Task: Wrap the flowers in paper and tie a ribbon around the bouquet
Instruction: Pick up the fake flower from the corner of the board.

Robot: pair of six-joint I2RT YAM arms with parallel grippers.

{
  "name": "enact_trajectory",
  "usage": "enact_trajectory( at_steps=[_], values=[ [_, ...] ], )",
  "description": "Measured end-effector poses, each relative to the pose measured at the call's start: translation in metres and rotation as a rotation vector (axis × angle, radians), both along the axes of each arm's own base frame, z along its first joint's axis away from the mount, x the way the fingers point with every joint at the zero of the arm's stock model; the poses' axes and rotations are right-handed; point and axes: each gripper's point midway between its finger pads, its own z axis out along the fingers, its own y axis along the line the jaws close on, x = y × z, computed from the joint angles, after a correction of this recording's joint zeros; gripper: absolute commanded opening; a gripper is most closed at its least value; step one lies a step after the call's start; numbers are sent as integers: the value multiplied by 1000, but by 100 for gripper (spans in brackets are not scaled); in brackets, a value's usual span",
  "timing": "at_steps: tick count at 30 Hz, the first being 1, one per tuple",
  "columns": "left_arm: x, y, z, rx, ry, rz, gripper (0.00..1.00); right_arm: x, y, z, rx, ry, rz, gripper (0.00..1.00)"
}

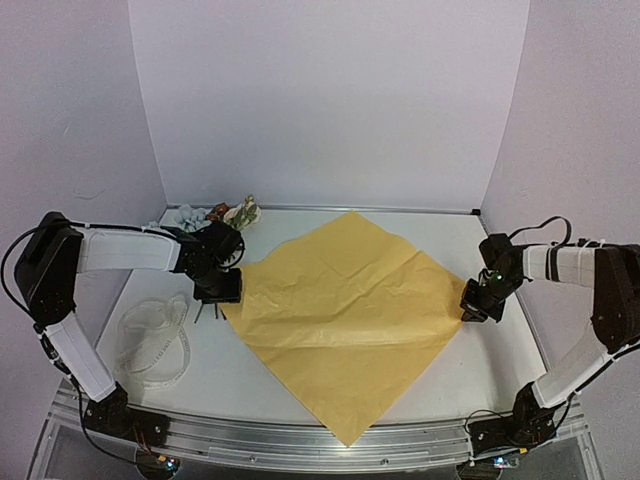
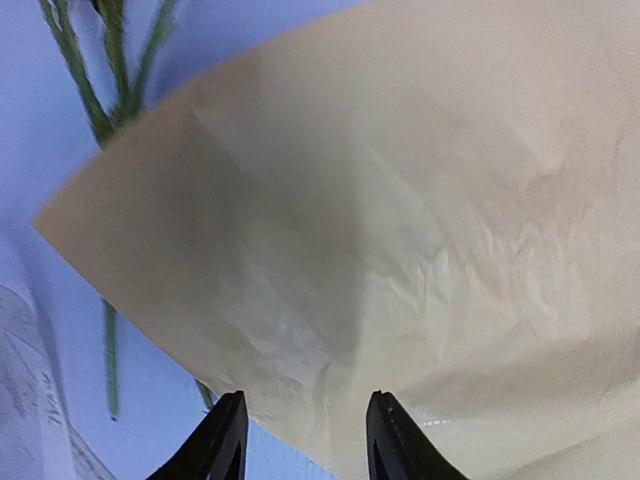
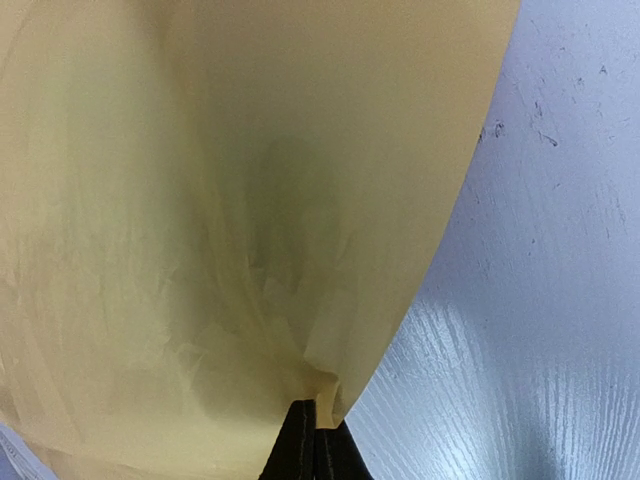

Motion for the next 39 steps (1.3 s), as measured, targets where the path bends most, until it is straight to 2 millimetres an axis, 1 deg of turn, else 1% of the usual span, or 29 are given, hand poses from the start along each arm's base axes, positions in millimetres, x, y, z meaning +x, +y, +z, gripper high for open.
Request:
enact_trajectory(
  at_steps=[3, 5, 8, 9, 11, 13, 18, 20, 24, 30, 36, 39],
  values=[
    [29, 20, 22, 2, -60, 86, 65, -2, -1, 0, -3, 8, 4, 0],
    [49, 40, 33, 10, -92, 149, 70, -5, -2, -1, -9, 21, 8, 0],
    [73, 65, 38, 22, -111, 215, 74, -10, -7, -2, -14, 41, 2, 0],
    [81, 73, 37, 27, -110, 233, 76, -11, -9, -2, -14, 46, -4, 0],
    [92, 82, 30, 39, -96, 249, 78, -13, -13, -2, -12, 55, -16, 2],
    [101, 85, 19, 52, -71, 241, 78, -15, -15, -2, -10, 66, -22, 6],
    [122, 75, -9, 70, -20, 188, 79, -15, -16, 2, 3, 75, -26, 30],
    [126, 72, -19, 78, -3, 172, 77, -15, -15, 3, 12, 77, -24, 36],
    [131, 70, -32, 94, 17, 152, 66, -18, -12, 6, 26, 88, -21, 40],
    [137, 70, -45, 126, 31, 128, 38, -24, -8, 14, 50, 86, -18, 41],
    [144, 69, -45, 151, 5, 109, 10, -24, -3, 33, 83, 37, -26, 51],
    [148, 69, -45, 169, -14, 88, 0, -27, 2, 40, 87, 18, -13, 55]
  ],
)
